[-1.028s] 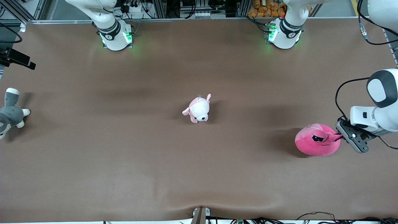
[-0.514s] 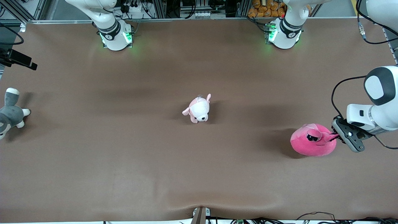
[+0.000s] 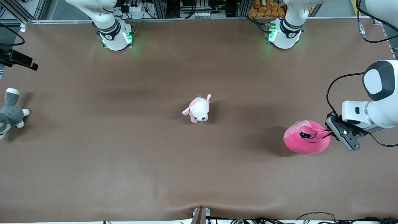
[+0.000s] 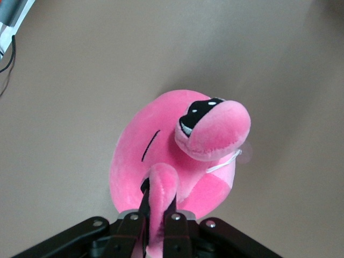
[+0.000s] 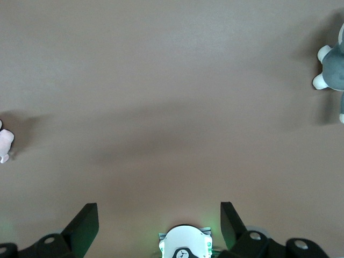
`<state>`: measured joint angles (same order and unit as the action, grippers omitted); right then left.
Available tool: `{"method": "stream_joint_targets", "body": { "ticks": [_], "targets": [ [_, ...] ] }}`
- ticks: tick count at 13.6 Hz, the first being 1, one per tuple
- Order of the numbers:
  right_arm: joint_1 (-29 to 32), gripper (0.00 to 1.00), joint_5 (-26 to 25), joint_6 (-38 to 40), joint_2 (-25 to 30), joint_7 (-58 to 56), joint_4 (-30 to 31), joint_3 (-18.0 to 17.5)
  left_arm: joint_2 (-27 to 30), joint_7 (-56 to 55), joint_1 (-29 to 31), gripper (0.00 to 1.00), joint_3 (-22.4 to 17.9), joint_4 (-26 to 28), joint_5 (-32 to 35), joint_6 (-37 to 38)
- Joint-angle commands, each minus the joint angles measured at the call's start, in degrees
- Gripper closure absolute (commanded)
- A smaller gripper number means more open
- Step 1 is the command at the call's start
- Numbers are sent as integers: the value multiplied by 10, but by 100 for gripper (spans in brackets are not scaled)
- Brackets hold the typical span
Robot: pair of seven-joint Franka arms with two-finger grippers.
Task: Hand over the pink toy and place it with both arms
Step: 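Carry the pink plush toward the white dog with the left gripper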
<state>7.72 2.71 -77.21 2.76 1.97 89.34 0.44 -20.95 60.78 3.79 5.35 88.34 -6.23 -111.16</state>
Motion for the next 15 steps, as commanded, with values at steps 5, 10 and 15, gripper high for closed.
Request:
{"method": "stream_joint_targets", "body": {
  "ticks": [5,10,15],
  "targets": [
    [-5,0,10,0,0,65,-2,-9,8,-48,-1,100,22,-18,-7,32],
    [-17,0,35,0,-17,146,-7,-10,9,-93,1,100,51,-24,-5,51],
    [-17,0,77,2,-27,231,-7,-10,10,-130,-10,100,56,-37,-1,68]
  ]
}}
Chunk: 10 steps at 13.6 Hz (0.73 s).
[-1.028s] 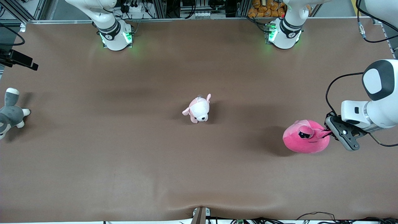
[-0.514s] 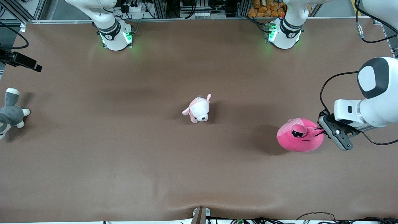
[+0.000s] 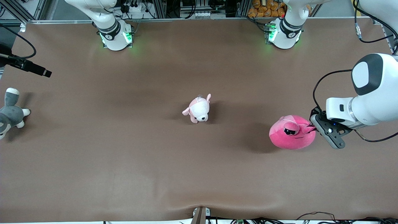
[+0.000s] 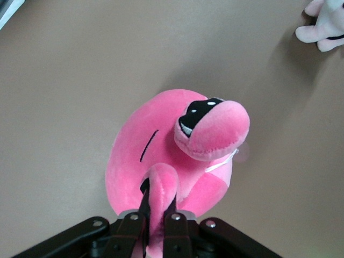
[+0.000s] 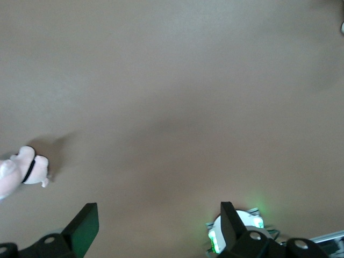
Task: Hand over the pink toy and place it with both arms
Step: 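Carry the pink plush toward the white dog with the left gripper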
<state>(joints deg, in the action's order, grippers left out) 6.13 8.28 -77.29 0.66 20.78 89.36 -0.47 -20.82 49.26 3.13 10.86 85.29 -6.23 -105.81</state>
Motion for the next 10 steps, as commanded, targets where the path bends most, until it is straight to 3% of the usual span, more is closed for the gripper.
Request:
{"method": "stream_joint_targets", "body": {
  "ticks": [1,6,10],
  "targets": [
    [-1,0,29,3,-9,61,-6,-1,11,-20,-10,100,6,-7,-1,15],
    [-2,0,66,19,-23,185,-8,-1,12,-55,-15,100,16,-15,-1,26],
    [-9,0,80,15,-25,214,-8,-1,15,-108,-15,100,43,-18,2,38]
  ]
}}
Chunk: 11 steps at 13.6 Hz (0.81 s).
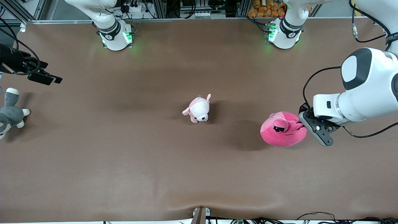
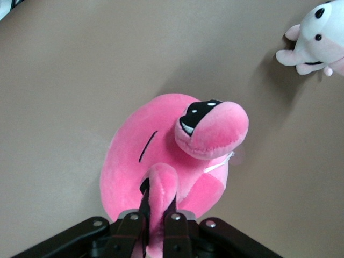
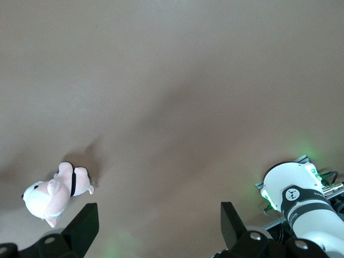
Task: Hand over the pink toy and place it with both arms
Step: 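Carry the pink plush toward the white dog with the left gripper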
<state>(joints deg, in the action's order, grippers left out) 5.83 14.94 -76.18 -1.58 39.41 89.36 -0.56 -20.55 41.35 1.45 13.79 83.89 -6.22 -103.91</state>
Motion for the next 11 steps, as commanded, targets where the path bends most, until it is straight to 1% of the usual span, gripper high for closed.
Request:
{"method": "stream_joint_targets", "body": {
  "ticks": [1,2,4,6,7,8,9,11],
  "targets": [
    [-5,0,36,3,-4,43,-8,0,15,-42,1,100,21,-4,5,22],
    [-2,0,53,2,-8,55,-9,1,16,-53,0,100,27,-4,9,25],
    [-2,0,56,2,-10,64,-9,0,17,-88,-14,100,37,-4,17,27],
    [-4,0,58,2,-11,67,-9,0,17,-123,-31,100,39,-6,20,35],
    [-3,0,66,2,-11,72,-9,0,17,-131,-38,100,39,-15,21,35],
    [1,0,89,5,-10,73,-9,1,17,-138,-41,100,40,-19,21,35],
    [2,0,100,7,-10,73,-9,2,17,-150,-47,100,40,-19,21,35],
    [-3,0,102,2,-11,94,-9,1,17,-166,-53,100,39,-28,19,55]
  ]
}}
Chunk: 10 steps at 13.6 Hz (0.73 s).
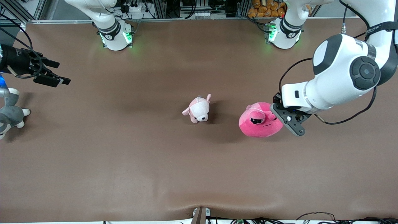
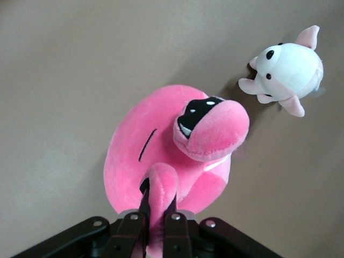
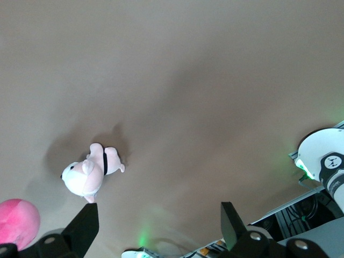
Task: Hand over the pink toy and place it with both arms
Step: 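Carry the pink plush toward the white dog with the left gripper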
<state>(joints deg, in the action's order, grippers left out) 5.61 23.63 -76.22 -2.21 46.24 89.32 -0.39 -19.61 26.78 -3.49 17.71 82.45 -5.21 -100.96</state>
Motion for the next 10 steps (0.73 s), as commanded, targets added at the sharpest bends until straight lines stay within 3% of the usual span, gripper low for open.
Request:
{"method": "stream_joint_targets", "body": {
  "ticks": [1,10],
  "targets": [
    [-4,0,19,1,-5,36,-9,0,7,-33,-11,100,0,-26,11,33],
    [-29,0,34,-1,-24,79,-25,-1,7,-109,-57,100,0,-44,7,46]
  ]
}}
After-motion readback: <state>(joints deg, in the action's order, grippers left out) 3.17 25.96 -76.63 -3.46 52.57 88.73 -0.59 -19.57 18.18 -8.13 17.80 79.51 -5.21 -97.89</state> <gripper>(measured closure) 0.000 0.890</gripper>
